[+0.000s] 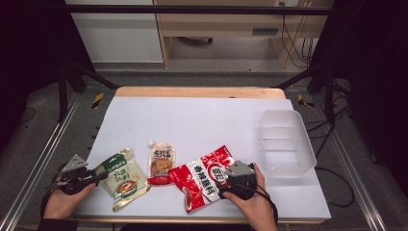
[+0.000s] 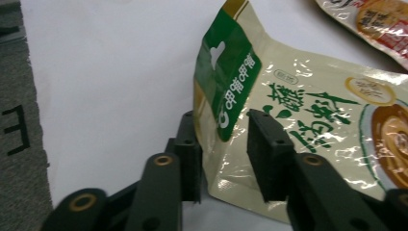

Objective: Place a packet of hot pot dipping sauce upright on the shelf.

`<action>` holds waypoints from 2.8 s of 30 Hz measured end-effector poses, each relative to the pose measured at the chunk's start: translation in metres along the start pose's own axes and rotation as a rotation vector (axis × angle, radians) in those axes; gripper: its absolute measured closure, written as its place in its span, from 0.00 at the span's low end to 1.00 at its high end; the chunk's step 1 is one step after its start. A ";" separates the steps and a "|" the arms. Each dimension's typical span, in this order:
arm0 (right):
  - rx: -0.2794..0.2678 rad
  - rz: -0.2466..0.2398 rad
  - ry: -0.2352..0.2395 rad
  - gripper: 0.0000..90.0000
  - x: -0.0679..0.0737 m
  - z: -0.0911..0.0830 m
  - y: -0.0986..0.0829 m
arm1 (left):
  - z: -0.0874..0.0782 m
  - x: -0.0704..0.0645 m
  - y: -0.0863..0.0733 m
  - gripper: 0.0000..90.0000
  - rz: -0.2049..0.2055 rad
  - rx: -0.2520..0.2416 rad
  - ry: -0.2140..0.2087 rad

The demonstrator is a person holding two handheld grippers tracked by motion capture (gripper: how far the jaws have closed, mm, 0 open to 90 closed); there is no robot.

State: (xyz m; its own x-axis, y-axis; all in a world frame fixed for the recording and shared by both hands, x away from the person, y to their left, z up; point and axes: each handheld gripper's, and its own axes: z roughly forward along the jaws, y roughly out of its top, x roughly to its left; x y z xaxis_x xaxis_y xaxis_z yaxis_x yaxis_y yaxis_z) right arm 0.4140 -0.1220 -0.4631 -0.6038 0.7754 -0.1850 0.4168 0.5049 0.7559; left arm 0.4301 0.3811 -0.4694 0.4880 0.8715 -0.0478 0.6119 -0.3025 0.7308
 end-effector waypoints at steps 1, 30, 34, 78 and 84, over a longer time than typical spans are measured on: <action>-0.002 -0.001 0.000 0.11 0.000 0.000 0.000 | 0.000 0.000 0.001 0.82 0.007 0.005 0.005; -0.051 0.054 0.059 0.10 -0.003 -0.009 0.003 | -0.086 -0.051 0.057 1.00 0.248 -0.131 -0.071; -0.074 0.034 0.081 0.13 -0.001 -0.017 0.014 | -0.099 -0.069 0.067 1.00 0.314 -0.134 -0.094; 0.109 -0.483 0.216 0.34 -0.040 -0.077 0.150 | -0.012 -0.198 0.207 1.00 0.625 -0.095 -0.394; 0.118 -0.538 0.220 0.43 -0.041 -0.075 0.147 | -0.003 -0.212 0.207 1.00 0.657 -0.082 -0.414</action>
State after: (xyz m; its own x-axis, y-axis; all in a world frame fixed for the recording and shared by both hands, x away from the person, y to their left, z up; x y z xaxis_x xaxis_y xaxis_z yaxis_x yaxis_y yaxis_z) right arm 0.4488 -0.1076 -0.2969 -0.8725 0.3084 -0.3790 0.0782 0.8538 0.5147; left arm 0.4513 0.1355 -0.3057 0.9369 0.3034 0.1735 0.0769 -0.6633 0.7444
